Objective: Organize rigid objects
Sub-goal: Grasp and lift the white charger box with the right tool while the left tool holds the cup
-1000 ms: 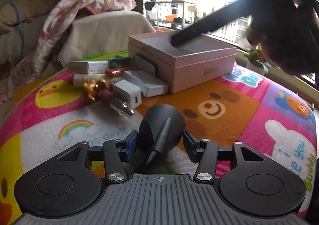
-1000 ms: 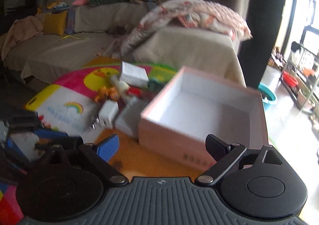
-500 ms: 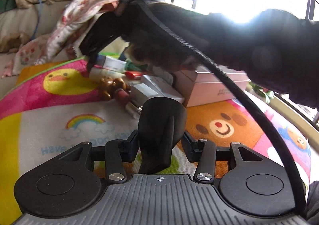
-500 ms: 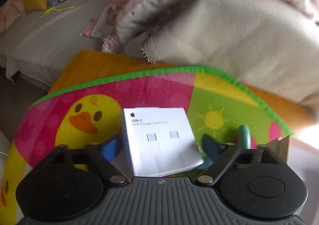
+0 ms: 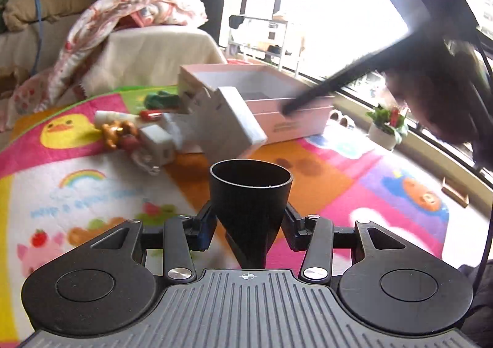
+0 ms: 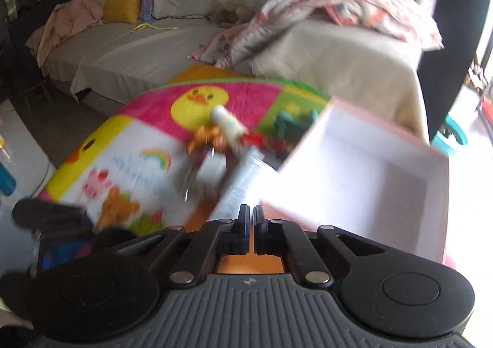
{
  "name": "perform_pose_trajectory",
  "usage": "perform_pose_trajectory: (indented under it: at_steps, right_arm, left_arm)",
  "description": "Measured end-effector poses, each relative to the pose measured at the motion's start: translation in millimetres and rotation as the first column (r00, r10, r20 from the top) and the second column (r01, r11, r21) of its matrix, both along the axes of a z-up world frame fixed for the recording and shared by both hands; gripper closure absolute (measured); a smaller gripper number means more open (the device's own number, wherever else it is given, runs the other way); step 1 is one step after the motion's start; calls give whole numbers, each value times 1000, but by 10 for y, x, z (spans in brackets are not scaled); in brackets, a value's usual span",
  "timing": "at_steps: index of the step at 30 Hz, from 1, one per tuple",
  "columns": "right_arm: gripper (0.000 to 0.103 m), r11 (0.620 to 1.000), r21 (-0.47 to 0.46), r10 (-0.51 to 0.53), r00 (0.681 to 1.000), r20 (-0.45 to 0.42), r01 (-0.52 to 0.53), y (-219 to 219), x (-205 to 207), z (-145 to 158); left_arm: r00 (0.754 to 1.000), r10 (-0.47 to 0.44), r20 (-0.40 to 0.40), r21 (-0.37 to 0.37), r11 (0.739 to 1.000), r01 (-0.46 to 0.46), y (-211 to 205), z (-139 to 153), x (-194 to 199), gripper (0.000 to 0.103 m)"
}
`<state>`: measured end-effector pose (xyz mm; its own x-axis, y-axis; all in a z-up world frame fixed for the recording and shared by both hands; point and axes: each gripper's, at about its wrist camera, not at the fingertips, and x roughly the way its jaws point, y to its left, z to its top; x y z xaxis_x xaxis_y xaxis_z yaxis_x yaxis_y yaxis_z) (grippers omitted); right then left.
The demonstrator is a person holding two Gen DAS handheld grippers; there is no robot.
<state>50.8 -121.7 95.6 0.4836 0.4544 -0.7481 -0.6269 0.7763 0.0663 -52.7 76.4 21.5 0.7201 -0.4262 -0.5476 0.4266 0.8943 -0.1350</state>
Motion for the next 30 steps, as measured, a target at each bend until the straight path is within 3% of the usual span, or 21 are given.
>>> perform_pose_trajectory:
  at_steps: [3, 5, 6, 7, 9, 10, 15, 17, 20, 21, 22, 23, 24, 30]
  right_arm:
    - [100, 998, -24, -61, 998, 28, 62, -364, -290, -190]
    - [92, 995, -40, -87, 994, 68, 90, -485, -400, -294]
    - [75, 996, -34, -81, 993, 83, 84, -516, -429, -327]
    - [48, 997, -19, -74, 992, 106, 77, -529, -467, -341]
    - [20, 999, 25, -48, 982, 183, 44, -497, -544, -356]
    - [18, 999, 36, -20, 976, 217, 13, -453, -584, -355]
    - [17, 979, -2, 198, 947, 254, -204, 38, -601, -441]
    - [17, 986, -29, 168, 953, 254, -166, 216, -509, -533]
    - [19, 995, 21, 88, 976, 201, -94, 310, -353, -650]
    - [31, 995, 45, 76, 983, 169, -85, 322, -307, -684]
    - [61, 995, 51, 81, 988, 135, -89, 325, -287, -700]
    - [76, 995, 40, 89, 990, 107, -94, 332, -282, -713]
    - [80, 995, 30, 87, 990, 109, -90, 313, -308, -709]
    - [80, 998, 5, 64, 984, 167, -66, -149, -663, -442]
  left_arm:
    - [1000, 21, -19, 8, 1000, -20, -124, -8, -40, 54]
    - [998, 48, -43, 2, 999, -47, -129, -28, -31, 54]
    - [997, 61, -55, -3, 998, -62, -105, -27, -23, 54]
    - [995, 78, -59, -9, 997, -79, -67, -19, -23, 54]
    - [992, 110, -57, -17, 994, -111, 32, 27, -42, 55]
    - [991, 124, -55, -17, 992, -125, 82, 52, -63, 55]
    - [972, 228, -48, -3, 974, -228, 378, 149, -156, 55]
    - [964, 258, -56, -33, 965, -260, 488, 153, -177, 55]
    - [965, 250, -78, -69, 964, -255, 522, 116, -190, 55]
    - [969, 233, -85, -70, 969, -239, 499, 94, -173, 55]
    - [973, 210, -92, -66, 974, -217, 461, 79, -169, 55]
    - [979, 181, -98, -58, 981, -188, 400, 60, -169, 55]
    - [983, 154, -100, -50, 986, -160, 338, 47, -171, 55]
    - [997, 10, -83, -52, 999, -14, -32, 136, -188, 55]
